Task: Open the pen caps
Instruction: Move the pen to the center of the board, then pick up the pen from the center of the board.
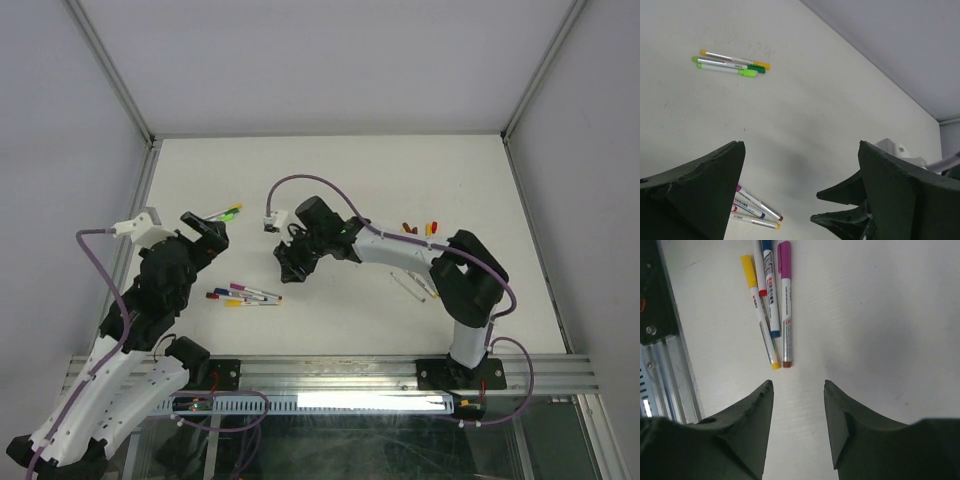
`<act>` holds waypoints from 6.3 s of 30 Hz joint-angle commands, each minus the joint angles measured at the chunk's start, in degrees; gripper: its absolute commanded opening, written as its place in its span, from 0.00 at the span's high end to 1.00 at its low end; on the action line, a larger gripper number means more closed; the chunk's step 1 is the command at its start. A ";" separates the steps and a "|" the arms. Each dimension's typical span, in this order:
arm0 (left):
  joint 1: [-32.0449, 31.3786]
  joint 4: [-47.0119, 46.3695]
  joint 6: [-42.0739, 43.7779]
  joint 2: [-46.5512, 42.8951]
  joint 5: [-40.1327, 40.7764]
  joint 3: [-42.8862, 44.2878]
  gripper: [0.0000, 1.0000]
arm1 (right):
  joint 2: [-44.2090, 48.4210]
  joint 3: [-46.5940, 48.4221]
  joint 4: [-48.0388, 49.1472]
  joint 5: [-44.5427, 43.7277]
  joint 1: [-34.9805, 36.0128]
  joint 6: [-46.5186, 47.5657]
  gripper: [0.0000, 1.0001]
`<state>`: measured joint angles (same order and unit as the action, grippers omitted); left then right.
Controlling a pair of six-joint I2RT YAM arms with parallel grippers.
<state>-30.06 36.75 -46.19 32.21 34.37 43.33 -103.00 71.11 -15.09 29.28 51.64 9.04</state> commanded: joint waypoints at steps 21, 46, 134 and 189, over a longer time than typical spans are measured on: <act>-0.42 4.06 6.07 -13.61 5.86 0.00 0.01 | -19.48 22.91 -9.87 -12.84 9.81 -4.47 0.62; -0.38 4.16 3.67 -14.65 2.87 -2.37 0.01 | -17.39 19.86 -11.69 -21.42 7.55 2.08 0.88; -0.35 -44.69 -3.11 1.63 -28.65 -28.03 0.01 | -8.79 8.48 -27.81 -28.62 -5.00 20.20 0.69; -0.34 -51.81 -7.23 3.56 -31.81 -31.91 0.01 | -12.94 12.84 -30.72 -29.29 -5.40 19.05 0.77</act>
<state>-30.06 -10.26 -51.92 35.31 4.29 11.70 -115.20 83.37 -47.44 0.23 46.70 28.53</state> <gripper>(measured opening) 0.990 0.245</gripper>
